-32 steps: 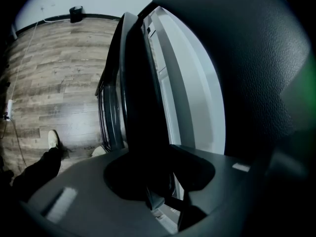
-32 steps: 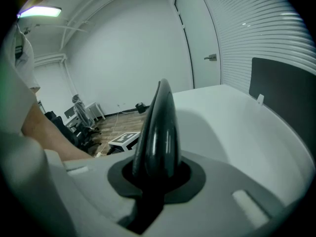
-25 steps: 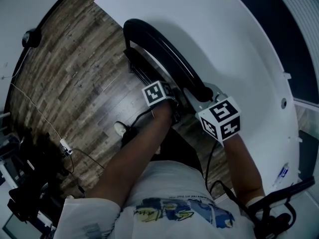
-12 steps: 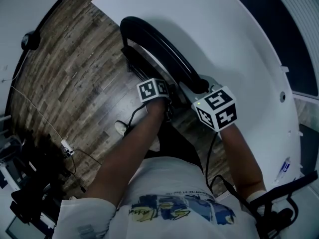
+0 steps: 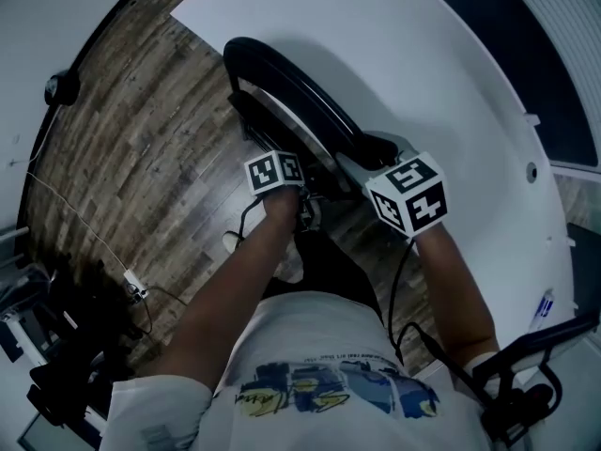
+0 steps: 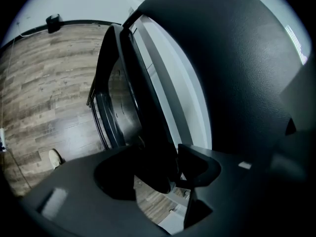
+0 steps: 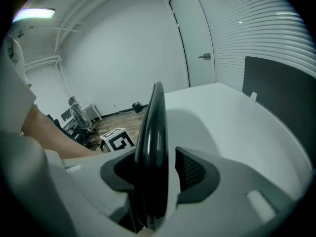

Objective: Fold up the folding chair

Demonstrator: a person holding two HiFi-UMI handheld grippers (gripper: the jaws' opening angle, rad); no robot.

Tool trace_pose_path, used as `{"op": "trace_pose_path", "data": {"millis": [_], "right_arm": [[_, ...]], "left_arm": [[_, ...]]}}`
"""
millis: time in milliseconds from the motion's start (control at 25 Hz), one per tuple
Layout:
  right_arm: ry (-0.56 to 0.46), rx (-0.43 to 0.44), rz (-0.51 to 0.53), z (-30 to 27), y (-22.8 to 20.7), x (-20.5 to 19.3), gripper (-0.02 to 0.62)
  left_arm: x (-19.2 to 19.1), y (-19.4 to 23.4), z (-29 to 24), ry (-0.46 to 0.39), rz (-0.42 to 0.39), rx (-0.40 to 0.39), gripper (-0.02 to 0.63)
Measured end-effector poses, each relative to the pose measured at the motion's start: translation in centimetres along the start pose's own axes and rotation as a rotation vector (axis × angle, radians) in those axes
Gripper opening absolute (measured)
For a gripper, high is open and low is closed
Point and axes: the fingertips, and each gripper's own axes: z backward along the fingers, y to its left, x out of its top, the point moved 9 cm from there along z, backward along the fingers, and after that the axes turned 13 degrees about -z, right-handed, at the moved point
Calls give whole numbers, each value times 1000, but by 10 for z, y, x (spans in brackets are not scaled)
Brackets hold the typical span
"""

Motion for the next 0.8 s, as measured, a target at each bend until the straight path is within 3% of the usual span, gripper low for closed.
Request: {"op": "trace_pose_path", "data": {"millis": [480,800], "right_arm": [[-80,2,-39,38,1,11,192],[-212,-118,-73,89,27,12,192]], "left_arm": [[-8,14,61,-54,-65,-34,264],[-18,-4,128,-125,-269,-110,262]]}}
